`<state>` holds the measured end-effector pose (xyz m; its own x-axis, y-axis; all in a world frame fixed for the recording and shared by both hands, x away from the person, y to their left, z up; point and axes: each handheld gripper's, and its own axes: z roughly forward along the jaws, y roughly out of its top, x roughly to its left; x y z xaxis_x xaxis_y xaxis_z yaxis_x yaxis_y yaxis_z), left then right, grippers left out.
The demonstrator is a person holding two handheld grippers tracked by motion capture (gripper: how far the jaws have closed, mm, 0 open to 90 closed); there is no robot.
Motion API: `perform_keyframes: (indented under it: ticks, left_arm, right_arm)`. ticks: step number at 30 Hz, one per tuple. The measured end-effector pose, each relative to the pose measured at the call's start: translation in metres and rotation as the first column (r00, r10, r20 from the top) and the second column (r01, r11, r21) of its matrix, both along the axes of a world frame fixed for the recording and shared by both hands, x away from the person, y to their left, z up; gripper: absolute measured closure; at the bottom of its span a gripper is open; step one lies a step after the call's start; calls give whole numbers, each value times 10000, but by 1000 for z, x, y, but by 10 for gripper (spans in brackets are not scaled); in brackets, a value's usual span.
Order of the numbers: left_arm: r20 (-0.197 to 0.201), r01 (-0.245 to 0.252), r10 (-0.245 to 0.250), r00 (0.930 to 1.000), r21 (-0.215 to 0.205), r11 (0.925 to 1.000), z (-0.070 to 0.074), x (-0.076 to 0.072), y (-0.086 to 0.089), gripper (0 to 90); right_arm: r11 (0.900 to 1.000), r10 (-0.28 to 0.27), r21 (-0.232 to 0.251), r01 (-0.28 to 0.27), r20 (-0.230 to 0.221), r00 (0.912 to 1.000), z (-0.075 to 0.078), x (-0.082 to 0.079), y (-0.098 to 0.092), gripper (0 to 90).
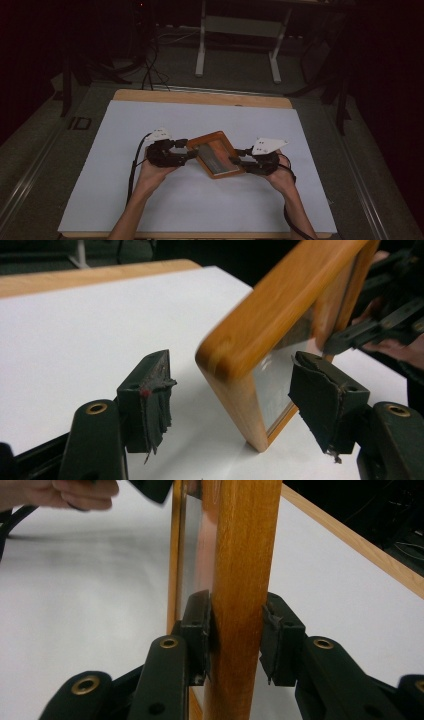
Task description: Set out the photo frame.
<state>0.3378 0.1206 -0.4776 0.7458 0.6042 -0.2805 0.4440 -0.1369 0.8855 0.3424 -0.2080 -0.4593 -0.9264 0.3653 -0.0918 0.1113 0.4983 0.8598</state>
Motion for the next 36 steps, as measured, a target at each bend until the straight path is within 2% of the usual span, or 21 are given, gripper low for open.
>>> perform_keyframes:
  ticks: [1,6,8,10,13,18,23,26,30,36]
  left_arm:
    - [-23,106,-106,9999,-96,9999,-3,1,-4,335]
    - [-199,660,-661,9976,-49,9978,-17,6,-25,337]
    - [-155,677,-674,9976,156,9976,-22,5,-32,339]
    - [-269,731,-726,9970,157,9972,-25,6,-35,344]
    - [-348,869,-859,9957,307,9957,-27,8,-38,375]
    - [-265,1168,-1153,9930,646,9910,-28,11,-45,390]
    - [-168,1300,-1293,9915,505,9902,-26,11,-47,472]
    - [106,1411,-1421,9898,663,9878,-24,7,-52,514]
    - [262,1572,-1590,9869,623,9856,-20,6,-57,578]
    - [338,1534,-1560,9872,694,9857,-16,6,-65,602]
  right_arm:
    - [10000,-16,-32,16,0,10000,0,0,0,674]
    - [9998,-191,-4,191,74,9998,-1,-2,0,667]
    - [9997,-258,-21,258,94,9996,-2,-2,-1,664]
    - [9996,-282,-56,283,110,9995,-2,-3,-1,663]
    - [9995,-284,-137,286,131,9995,-2,-3,-2,661]
    - [9991,-263,-336,268,157,9995,-2,-4,-4,658]
    - [9968,-497,-620,502,106,9987,-3,-3,-7,643]
    - [9945,-780,-702,771,-103,9969,-6,0,-13,639]
    - [9919,-1012,-808,984,-317,9944,-11,2,-19,621]
    - [9942,-1078,-148,1068,-1316,9854,-23,8,-32,620]
